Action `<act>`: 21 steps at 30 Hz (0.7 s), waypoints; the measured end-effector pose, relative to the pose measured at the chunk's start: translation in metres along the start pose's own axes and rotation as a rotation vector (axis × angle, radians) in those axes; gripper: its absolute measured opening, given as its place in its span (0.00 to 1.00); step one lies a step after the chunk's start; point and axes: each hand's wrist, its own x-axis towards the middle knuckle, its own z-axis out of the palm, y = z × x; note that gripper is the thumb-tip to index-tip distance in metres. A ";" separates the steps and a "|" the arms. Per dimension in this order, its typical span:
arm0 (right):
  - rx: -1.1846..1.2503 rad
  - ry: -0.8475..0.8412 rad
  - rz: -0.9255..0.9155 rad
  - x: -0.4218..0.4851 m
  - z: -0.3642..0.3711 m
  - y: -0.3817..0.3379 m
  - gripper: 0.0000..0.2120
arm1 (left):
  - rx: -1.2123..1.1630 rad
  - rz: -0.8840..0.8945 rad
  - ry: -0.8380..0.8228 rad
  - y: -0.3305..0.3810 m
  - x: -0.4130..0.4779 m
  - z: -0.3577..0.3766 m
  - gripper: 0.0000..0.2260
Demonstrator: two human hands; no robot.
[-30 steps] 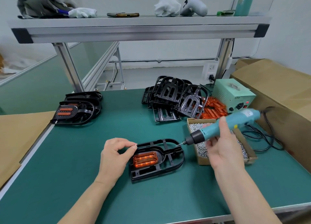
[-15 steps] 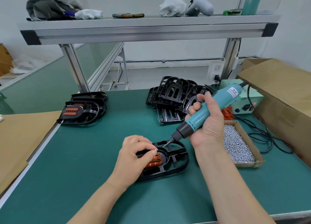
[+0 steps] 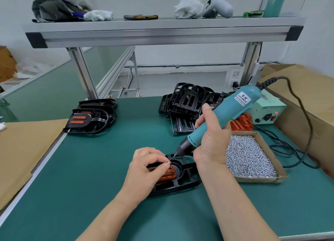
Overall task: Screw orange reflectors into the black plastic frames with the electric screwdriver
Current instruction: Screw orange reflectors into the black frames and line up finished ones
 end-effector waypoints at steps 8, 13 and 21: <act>-0.003 0.000 0.005 -0.003 -0.001 -0.001 0.10 | -0.011 -0.018 -0.002 -0.002 -0.001 0.001 0.06; -0.017 0.011 0.010 -0.005 0.000 0.002 0.09 | -0.025 -0.023 0.007 -0.004 0.000 0.002 0.04; -0.026 0.018 0.011 -0.004 0.000 0.002 0.10 | -0.042 -0.049 -0.003 -0.004 -0.001 0.001 0.04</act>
